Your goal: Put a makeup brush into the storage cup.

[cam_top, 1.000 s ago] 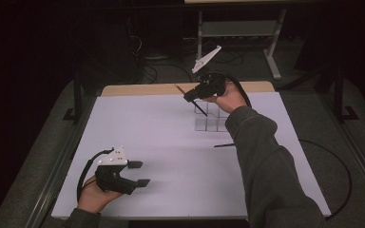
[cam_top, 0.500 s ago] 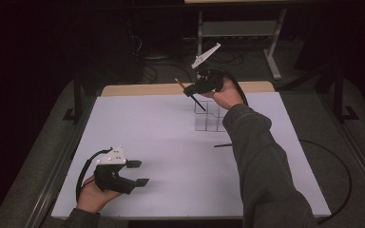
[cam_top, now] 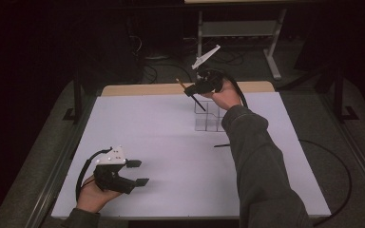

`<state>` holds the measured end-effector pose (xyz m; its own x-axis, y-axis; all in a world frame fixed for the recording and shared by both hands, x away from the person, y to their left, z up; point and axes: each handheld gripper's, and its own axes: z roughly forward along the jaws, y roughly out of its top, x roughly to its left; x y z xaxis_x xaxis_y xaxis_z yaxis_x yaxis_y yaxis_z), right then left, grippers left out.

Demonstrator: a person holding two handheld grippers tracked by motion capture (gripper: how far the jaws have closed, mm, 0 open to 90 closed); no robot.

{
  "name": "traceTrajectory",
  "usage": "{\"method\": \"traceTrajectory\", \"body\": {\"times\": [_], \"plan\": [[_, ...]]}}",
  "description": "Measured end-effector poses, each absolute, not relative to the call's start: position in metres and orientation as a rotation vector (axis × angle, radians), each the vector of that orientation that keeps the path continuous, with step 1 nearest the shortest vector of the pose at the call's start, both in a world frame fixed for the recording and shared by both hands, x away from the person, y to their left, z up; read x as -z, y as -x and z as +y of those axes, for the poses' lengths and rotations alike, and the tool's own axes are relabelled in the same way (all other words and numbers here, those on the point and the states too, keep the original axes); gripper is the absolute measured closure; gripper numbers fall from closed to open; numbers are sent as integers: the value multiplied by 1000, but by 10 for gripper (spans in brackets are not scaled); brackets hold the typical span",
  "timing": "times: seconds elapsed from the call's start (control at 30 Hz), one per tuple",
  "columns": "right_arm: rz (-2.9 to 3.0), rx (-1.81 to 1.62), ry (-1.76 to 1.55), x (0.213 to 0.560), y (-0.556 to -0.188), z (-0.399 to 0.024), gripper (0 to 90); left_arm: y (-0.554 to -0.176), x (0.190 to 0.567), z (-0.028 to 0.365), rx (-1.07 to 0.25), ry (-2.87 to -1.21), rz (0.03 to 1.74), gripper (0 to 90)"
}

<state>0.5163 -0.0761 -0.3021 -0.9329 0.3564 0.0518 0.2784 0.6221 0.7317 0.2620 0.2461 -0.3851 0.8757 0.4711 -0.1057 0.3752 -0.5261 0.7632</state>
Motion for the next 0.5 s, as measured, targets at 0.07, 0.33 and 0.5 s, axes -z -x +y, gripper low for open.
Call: {"method": "traceTrajectory", "body": {"times": [0.07, 0.33, 0.5], "plan": [[2743, -1212, -546, 304, -516, -75, 824, -262, 385, 246, -142, -2182, 607, 302], [2748, -1201, -554, 309, -517, -74, 823, -262, 385, 246, -142, -2182, 607, 302], [2747, -1187, -558, 311, -516, -75, 823, -262, 383, 246, -152, -2186, 587, 302]]}}
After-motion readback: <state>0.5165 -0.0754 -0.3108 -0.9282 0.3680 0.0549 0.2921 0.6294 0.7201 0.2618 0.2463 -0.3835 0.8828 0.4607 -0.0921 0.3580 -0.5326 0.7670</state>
